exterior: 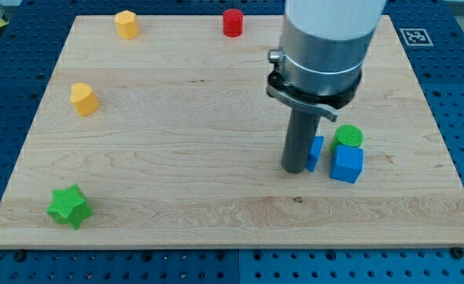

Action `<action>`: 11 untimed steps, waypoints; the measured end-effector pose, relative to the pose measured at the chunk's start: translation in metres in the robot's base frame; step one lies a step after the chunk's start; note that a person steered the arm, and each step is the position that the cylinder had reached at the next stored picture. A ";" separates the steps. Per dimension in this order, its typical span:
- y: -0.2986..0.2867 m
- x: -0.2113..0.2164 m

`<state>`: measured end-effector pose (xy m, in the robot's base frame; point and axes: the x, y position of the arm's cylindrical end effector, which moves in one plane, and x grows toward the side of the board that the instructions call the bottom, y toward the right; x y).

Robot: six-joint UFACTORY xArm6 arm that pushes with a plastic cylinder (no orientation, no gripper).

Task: Point your arm at green star

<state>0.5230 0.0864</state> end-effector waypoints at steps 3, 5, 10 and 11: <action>-0.081 0.000; -0.218 -0.012; -0.390 0.089; -0.390 0.090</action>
